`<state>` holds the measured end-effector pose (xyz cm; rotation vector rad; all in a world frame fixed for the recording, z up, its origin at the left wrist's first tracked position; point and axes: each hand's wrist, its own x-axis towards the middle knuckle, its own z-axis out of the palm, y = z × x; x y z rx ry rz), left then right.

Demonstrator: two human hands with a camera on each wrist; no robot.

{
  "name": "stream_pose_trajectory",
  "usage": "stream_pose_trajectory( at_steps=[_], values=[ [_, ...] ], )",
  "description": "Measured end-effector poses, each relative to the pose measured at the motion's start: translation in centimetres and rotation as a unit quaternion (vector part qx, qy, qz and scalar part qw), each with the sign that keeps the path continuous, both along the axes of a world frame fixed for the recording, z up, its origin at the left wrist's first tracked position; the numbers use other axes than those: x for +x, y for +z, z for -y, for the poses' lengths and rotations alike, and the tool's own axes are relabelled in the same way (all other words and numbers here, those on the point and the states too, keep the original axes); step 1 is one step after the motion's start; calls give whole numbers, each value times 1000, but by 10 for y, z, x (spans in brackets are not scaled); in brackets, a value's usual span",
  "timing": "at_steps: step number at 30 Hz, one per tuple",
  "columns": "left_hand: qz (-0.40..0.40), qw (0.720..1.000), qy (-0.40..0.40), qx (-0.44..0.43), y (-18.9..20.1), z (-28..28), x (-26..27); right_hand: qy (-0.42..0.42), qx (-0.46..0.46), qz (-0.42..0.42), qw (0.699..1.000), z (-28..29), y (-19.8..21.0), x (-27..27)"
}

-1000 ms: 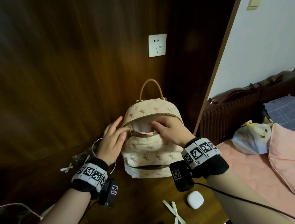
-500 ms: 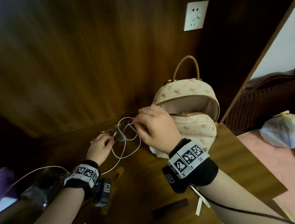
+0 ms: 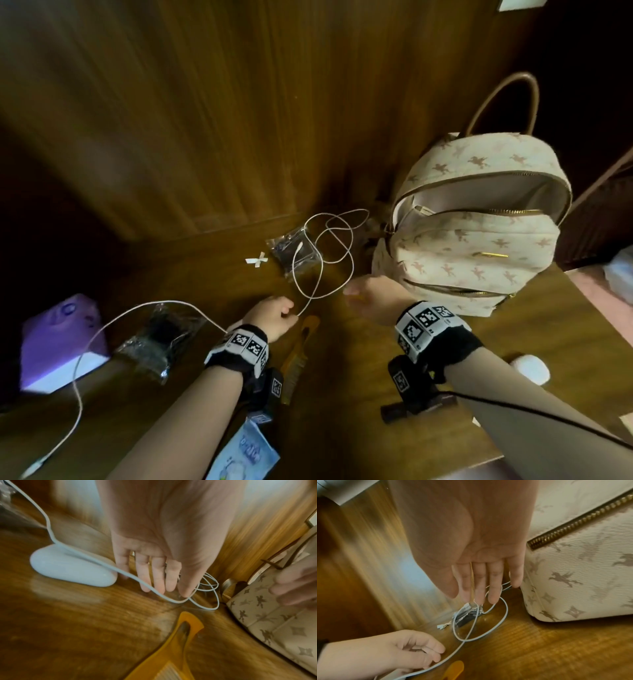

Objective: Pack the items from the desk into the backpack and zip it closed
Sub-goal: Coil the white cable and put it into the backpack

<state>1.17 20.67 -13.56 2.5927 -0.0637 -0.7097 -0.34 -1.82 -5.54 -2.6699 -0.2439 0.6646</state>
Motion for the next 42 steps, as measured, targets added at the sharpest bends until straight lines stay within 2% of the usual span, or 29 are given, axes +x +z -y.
stream_pose_trajectory(
  at_steps=[8,13,15,19,23,26,29,33,37,39,42],
  values=[
    [103,994,-25,31,-18,7,8,-48,-14,-44,998,1,-16,-7],
    [156,988,-20,-7,-11,-1,7,-56,-8,-2,998,-5,-14,-15],
    [212,977,-4,-36,9,-9,10,-57,0,21,998,-12,-8,-14],
    [326,938,23,-116,70,-32,24,-65,51,109,991,-36,10,-2],
    [316,918,55,-233,134,-58,31,-83,104,182,974,-62,35,21],
    [299,888,52,-346,173,-72,26,-85,153,247,953,-83,59,32],
    [299,863,36,-405,204,-84,13,-61,205,290,933,-107,82,35],
    [322,839,20,-439,234,-101,-3,-29,169,292,941,-122,96,40],
    [358,820,5,-447,259,-119,-12,-69,217,219,949,-121,107,39],
    [363,828,-9,-427,266,-126,-11,-60,219,260,939,-121,119,38],
    [382,855,-48,-347,271,-131,-3,-54,244,329,911,-126,148,38]
  ],
)
